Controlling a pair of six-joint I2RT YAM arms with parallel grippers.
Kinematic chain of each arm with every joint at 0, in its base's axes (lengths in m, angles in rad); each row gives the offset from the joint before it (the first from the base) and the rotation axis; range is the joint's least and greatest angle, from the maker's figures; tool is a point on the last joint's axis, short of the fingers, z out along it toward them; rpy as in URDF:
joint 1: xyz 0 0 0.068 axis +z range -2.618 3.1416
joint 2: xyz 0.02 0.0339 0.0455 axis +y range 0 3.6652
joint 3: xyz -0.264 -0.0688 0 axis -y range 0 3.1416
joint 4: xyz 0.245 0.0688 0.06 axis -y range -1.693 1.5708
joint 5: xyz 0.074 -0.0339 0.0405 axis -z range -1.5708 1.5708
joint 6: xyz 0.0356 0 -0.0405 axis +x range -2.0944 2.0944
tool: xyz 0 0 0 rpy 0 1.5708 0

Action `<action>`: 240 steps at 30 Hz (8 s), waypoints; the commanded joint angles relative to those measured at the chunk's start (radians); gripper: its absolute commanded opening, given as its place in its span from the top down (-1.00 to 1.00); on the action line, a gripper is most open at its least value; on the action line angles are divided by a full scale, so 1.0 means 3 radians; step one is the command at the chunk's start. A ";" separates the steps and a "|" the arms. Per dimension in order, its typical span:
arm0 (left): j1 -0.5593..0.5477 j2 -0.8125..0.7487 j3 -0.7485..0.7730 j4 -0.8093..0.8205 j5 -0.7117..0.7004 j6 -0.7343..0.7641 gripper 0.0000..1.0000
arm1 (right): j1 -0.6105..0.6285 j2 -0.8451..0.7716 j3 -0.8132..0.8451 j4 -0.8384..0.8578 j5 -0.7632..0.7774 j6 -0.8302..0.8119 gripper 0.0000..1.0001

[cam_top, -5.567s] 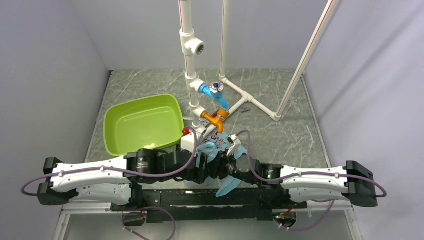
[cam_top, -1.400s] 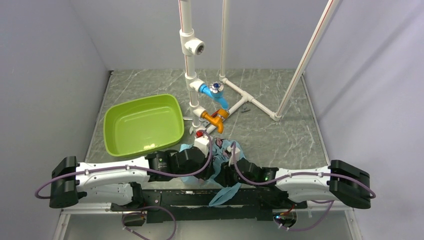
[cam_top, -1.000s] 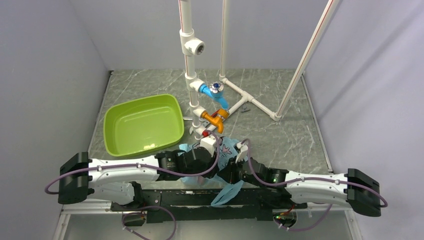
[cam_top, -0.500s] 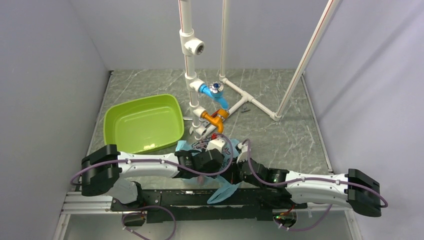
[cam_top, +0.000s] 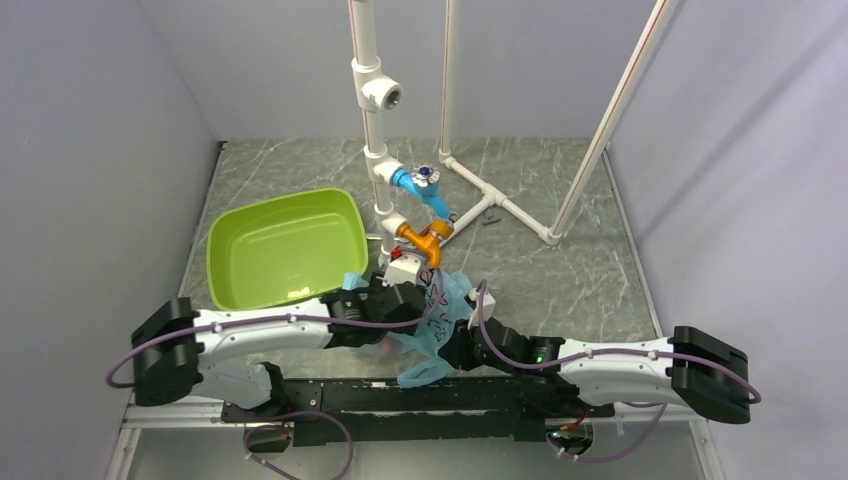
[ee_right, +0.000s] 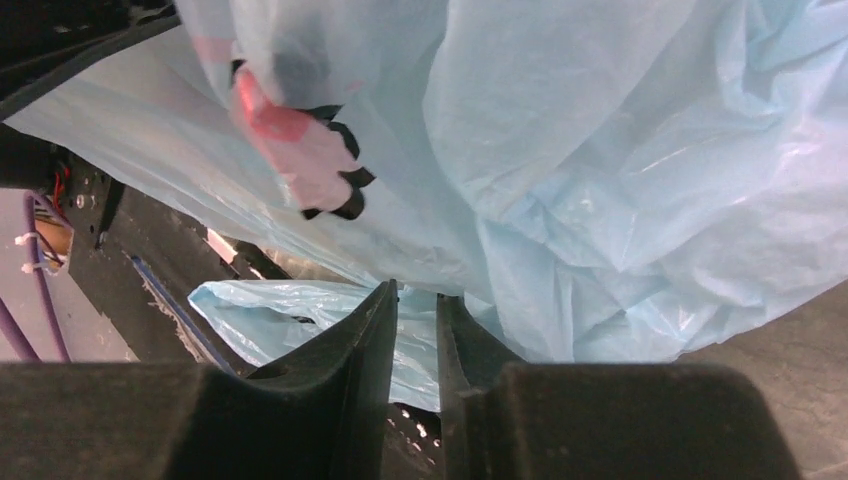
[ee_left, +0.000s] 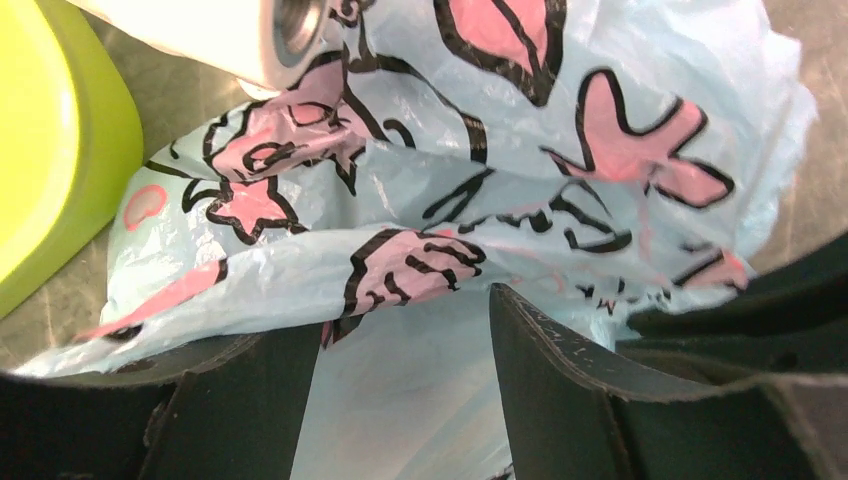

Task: Take the fake fruits out of the plastic bag
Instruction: Adjust the plastic bag at the center of the board.

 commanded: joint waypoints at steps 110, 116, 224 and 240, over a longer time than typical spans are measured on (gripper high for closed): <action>-0.0120 -0.0985 -0.0188 -0.1575 0.0810 -0.1012 -0.68 | 0.0445 0.1108 0.0372 0.1870 -0.0510 -0.0461 0.46; -0.0186 -0.0626 -0.0113 -0.1645 0.0890 -0.0956 -0.61 | 0.0400 0.0660 0.0318 0.1233 0.0176 -0.0273 0.07; -0.0587 -0.0890 -0.0604 0.1107 0.0331 -0.0407 -0.18 | -0.0103 -0.1872 0.1848 -0.1174 -0.0587 -0.0440 1.00; -0.0601 -0.2514 -0.1391 0.1191 0.0898 -0.0128 -0.58 | -0.0101 -0.1809 0.1819 -0.1384 -0.1081 -0.0825 1.00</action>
